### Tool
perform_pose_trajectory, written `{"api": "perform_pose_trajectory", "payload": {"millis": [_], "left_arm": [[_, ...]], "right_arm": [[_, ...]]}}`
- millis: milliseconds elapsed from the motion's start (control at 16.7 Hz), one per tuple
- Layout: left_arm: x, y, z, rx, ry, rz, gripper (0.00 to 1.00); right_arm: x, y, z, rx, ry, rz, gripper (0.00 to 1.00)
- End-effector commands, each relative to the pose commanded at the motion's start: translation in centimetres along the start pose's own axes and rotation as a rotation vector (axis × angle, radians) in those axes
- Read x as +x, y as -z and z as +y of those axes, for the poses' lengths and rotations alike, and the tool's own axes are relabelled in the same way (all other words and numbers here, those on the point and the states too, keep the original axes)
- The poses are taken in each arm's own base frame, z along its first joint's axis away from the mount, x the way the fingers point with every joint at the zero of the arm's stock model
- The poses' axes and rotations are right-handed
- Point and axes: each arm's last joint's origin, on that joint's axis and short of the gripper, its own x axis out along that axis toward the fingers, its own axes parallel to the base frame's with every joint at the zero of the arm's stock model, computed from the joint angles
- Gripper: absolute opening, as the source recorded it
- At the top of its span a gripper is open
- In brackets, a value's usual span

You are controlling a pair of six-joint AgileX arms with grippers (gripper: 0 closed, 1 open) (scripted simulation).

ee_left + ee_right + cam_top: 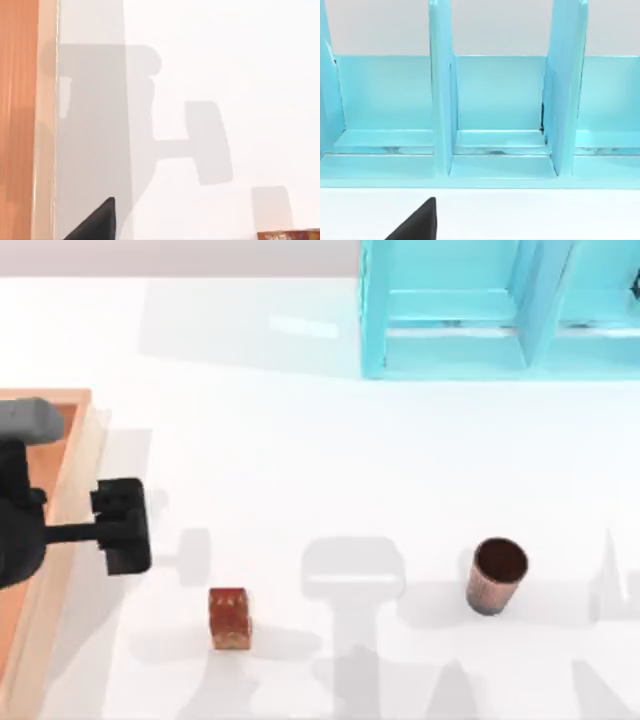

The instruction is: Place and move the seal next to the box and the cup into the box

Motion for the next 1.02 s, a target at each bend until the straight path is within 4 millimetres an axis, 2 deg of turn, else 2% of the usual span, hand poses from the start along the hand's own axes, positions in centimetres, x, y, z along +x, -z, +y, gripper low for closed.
{"api": "perform_pose_trajectory", "payload": {"millis": [300, 600, 780, 1020], "left_arm": [[5.4, -2.5, -5.3, -0.011, -0.108, 0.443, 1.00], [9.2, -2.8, -9.9, 0.005, -0.219, 0.664, 1.00], [10.1, -2.7, -11.1, 0.010, -0.247, 0.707, 1.00], [10.1, -2.7, -11.1, 0.010, -0.248, 0.708, 1.00]], "right_arm": [[0.0, 0.0, 0.0, 0.000, 0.000, 0.000, 1.00], [0.0, 0.0, 0.0, 0.000, 0.000, 0.000, 1.00], [0.0, 0.0, 0.0, 0.000, 0.000, 0.000, 1.00], [0.0, 0.0, 0.0, 0.000, 0.000, 0.000, 1.00]]}}
